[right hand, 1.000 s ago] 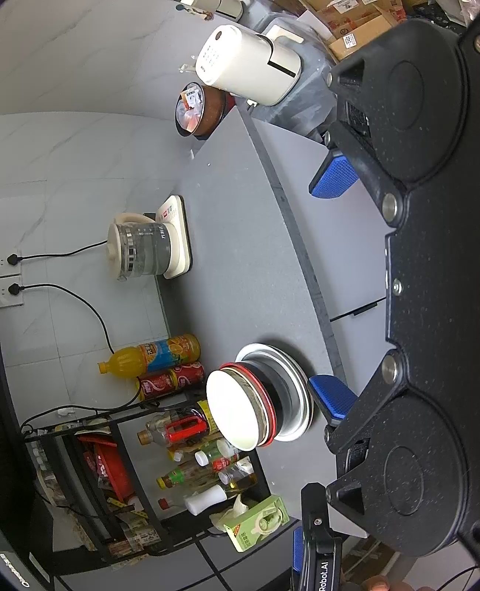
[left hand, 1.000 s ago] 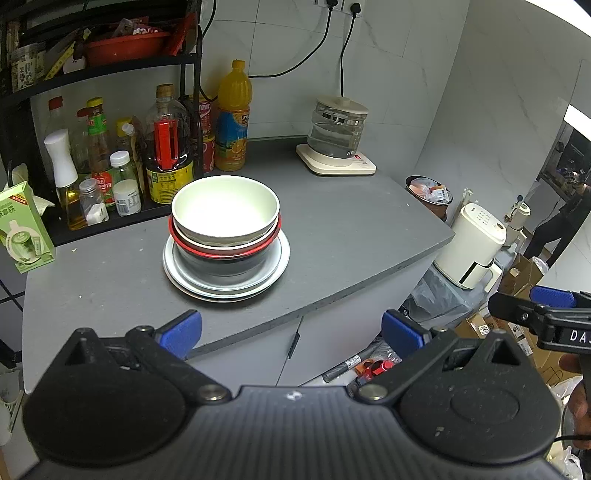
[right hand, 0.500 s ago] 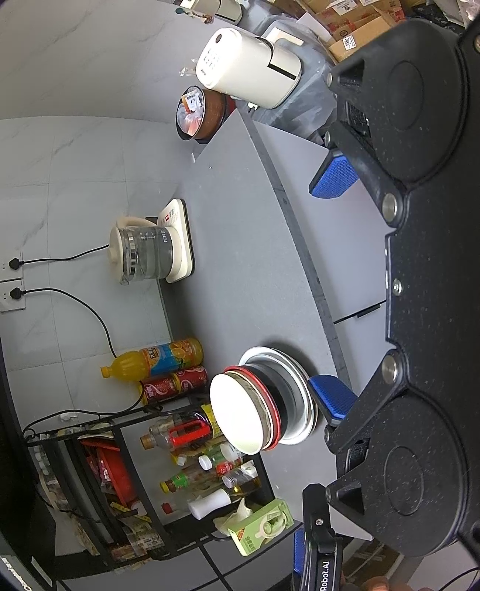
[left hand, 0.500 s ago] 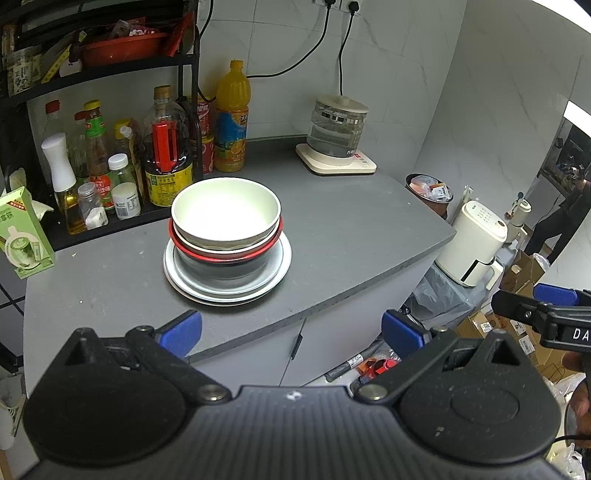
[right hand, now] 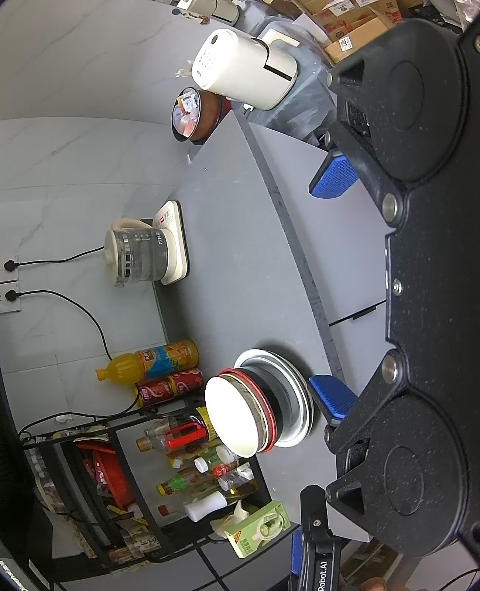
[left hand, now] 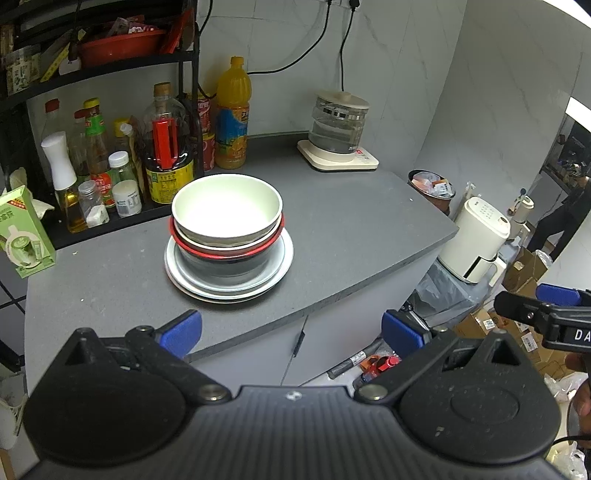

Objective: Organize plates and bowls

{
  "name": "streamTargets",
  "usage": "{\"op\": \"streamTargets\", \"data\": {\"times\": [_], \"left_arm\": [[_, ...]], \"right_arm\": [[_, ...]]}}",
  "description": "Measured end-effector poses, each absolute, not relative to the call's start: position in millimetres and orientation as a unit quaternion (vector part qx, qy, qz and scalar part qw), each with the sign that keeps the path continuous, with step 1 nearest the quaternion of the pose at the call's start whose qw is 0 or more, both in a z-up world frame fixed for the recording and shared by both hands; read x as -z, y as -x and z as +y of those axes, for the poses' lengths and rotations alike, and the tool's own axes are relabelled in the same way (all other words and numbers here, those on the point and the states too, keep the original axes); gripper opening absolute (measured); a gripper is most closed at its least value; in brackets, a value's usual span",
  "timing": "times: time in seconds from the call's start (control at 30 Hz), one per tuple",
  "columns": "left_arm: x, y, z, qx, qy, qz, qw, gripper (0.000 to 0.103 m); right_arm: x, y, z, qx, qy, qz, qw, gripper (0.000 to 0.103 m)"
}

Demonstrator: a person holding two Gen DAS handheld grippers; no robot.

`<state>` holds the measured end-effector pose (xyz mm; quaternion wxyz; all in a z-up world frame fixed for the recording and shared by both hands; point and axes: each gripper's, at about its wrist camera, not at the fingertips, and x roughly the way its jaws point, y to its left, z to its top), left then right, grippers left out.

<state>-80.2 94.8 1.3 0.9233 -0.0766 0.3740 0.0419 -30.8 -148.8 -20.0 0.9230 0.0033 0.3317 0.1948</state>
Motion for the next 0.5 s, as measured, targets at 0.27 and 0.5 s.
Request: {"op": "streamTargets", "data": {"times": [0.27, 0.5], "left_arm": [[-1.4, 79.5, 93.3, -0.033, 0.074, 0.375, 0.924, 0.103], [-0.7, 78.5, 93.2, -0.029, 0.074, 0.378, 0.922, 0.103]], "right_arm": [[21.7, 32.6, -148.8, -0.193, -0.004, 0.332, 0.923, 0.103], [22.8, 33.3, -149.1, -0.193, -0.005, 0.333, 0.923, 0.103]]}}
